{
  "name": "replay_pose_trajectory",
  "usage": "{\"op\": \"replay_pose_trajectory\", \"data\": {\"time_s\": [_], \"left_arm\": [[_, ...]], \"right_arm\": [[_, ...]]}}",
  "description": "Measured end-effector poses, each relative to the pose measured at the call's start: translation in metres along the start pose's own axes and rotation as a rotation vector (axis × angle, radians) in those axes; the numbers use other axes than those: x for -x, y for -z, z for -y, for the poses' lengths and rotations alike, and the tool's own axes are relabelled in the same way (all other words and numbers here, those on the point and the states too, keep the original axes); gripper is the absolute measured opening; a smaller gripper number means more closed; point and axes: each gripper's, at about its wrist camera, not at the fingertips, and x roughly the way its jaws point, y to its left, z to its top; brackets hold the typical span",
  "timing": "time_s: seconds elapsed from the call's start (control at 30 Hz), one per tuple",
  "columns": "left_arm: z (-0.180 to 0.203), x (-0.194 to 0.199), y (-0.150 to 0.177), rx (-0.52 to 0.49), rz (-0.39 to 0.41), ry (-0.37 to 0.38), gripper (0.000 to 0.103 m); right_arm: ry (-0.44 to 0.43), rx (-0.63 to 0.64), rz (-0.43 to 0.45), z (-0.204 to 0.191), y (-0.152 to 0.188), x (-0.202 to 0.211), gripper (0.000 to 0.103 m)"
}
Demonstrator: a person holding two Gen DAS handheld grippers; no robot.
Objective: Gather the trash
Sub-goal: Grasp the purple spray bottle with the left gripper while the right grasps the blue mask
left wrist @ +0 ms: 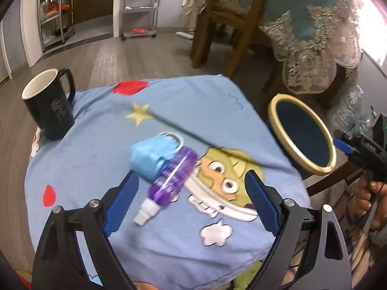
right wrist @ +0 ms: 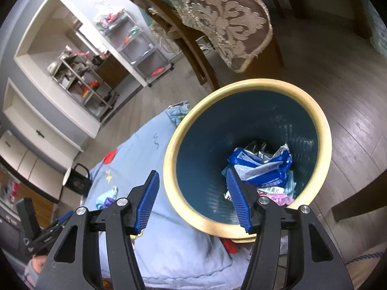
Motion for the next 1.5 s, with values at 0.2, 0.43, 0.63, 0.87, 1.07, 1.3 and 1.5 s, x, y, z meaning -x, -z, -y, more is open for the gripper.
{"op": "replay_pose_trajectory", "data": {"time_s": [0.2,0.43,0.63,0.87,1.07,1.3,1.5], "left_arm": [[-0.002,-0.028,0.010,-0.057,-0.042,-0.014,0.083],[-0.002,-0.066,0.007,-0.091,-0.077,-0.024,0.070],[0.002,-0.089,0.007,-0.130,-0.124,-0.036,0.053],[0.002,-0.087,0.013,-0.110,-0.172,-0.012,0.033],[-0.006,-0.053,0.025,0.025,-0.176,0.079,0.033],[-0.042,-0.010,0.042,0.308,-0.088,0.091,0.033],[-0.084,0.002,0.051,0.507,-0.006,-0.004,0.033]], "right_arm": [[0.004,0.076,-0.017,-0.017,0.007,0.000,0.060],[0.028,0.143,-0.063,-0.037,0.020,-0.009,0.060],[0.060,0.180,-0.090,-0.049,0.027,-0.017,0.060],[0.047,0.207,-0.130,-0.070,0.028,-0.033,0.060],[-0.008,0.266,-0.188,-0.111,0.034,-0.062,0.061],[-0.081,0.399,-0.262,-0.179,0.057,-0.101,0.061],[-0.094,0.551,-0.312,-0.234,0.077,-0.132,0.061]]}}
